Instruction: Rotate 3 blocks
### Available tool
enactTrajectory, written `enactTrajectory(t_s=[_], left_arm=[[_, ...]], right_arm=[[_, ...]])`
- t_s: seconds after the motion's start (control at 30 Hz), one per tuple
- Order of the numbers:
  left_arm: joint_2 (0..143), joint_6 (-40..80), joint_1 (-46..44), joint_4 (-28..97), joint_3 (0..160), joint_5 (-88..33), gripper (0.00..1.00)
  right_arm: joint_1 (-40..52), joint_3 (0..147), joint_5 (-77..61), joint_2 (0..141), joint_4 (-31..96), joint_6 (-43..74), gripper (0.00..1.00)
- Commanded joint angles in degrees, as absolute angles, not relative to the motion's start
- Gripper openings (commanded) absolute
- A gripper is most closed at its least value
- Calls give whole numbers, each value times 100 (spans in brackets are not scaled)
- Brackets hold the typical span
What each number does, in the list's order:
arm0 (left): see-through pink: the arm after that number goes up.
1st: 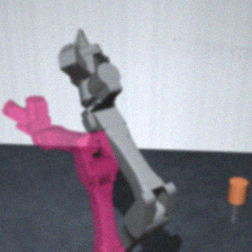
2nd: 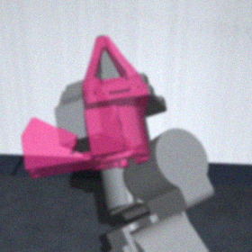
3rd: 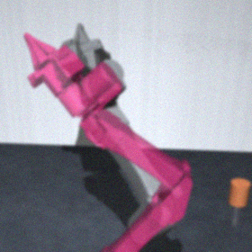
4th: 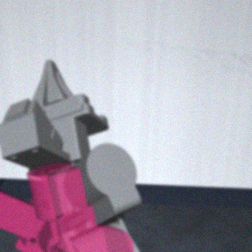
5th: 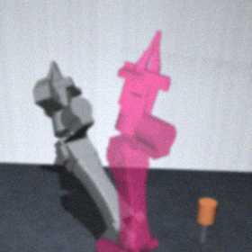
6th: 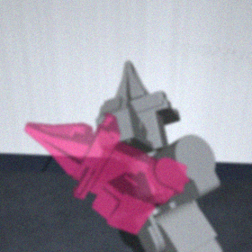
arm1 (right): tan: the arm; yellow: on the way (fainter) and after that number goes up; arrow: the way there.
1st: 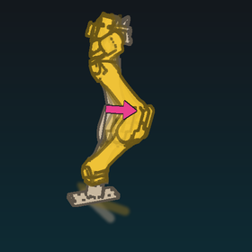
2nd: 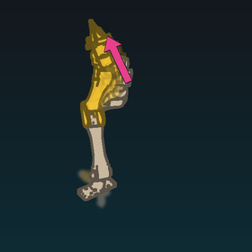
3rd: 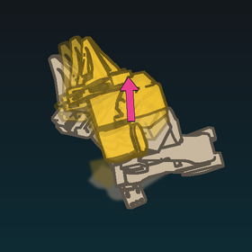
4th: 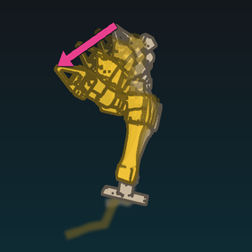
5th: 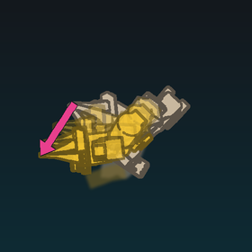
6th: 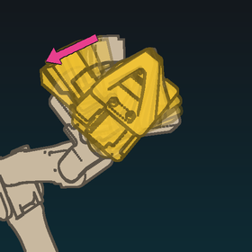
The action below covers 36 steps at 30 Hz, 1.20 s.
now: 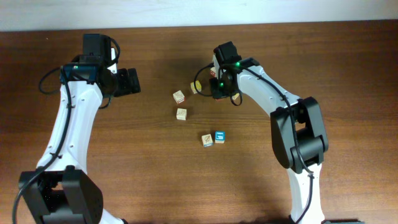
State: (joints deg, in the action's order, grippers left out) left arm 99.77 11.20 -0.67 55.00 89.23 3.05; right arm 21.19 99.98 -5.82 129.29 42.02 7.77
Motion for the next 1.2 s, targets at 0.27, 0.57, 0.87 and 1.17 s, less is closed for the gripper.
enactTrajectory(t_s=[0.27,0.57,0.87,1.17], left_arm=[[9974,1155,-73,5496,9008,325,99],[9974,1155,-73,5496,9008,325,99],[9974,1153,-73,5496,9008,325,99],[9974,1155,-73,5496,9008,325,99]], right_arm=[[2147,10790,-1155,11583,7828,1013,16],[2141,8458,-1133,11587,6198,2200,16],[2222,7979,-1356,11587,5900,2300,30],[2145,8739,-1295,11277,6549,2130,40]])
